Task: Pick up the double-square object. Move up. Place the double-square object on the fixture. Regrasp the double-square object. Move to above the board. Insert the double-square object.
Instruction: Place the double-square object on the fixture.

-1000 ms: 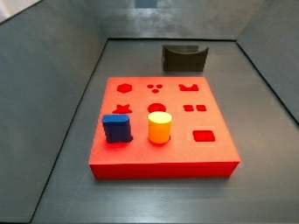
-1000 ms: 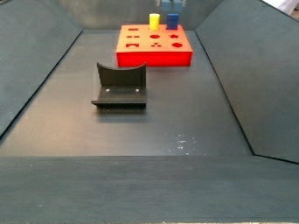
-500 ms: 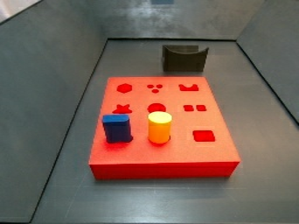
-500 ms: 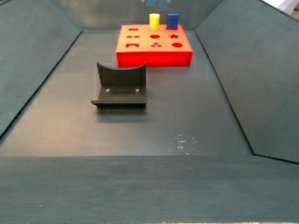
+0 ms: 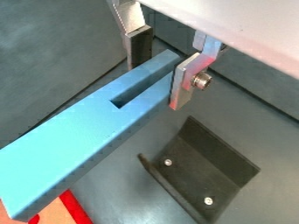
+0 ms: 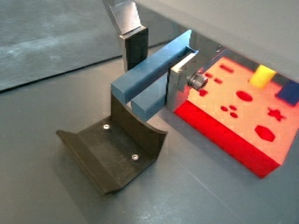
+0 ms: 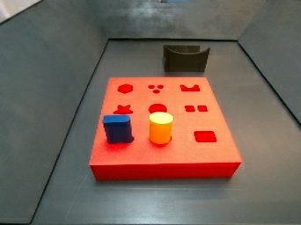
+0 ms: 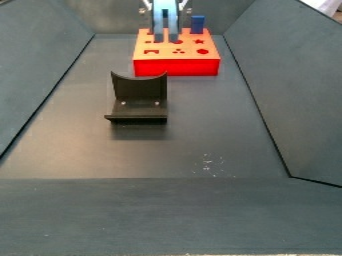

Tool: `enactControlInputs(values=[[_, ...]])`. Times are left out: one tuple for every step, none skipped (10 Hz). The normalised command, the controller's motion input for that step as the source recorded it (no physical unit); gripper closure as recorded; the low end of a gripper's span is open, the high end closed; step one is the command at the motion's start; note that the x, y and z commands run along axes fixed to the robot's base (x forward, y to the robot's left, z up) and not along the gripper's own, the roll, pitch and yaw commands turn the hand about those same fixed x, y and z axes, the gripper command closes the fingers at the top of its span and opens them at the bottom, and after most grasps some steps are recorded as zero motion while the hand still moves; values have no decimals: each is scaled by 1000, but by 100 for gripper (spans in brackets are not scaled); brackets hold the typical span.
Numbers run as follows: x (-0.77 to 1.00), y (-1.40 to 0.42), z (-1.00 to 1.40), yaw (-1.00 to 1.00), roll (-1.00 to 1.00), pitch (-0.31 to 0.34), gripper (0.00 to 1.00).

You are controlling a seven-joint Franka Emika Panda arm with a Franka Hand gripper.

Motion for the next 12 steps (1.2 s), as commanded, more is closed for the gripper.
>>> enactControlInputs(values=[[839,201,-40,-15,-1000,182,100],[765,85,-40,-45,-842,173,100],[725,79,-30,-60,-728,160,100],[640,73,-18,-82,-519,139,100],[578,66,-21,-91,-363,125,100],[491,42,-11,-90,-232,104,100],[439,44,-9,-91,-202,95,100],[333,47,-11,-82,-183,86,100],[264,47,-12,-77,-172,83,100],[198,43,-11,-70,-167,82,100],[118,65,-1000,-100,-1000,-51,100],[108,73,-1000,-105,-1000,-56,100]])
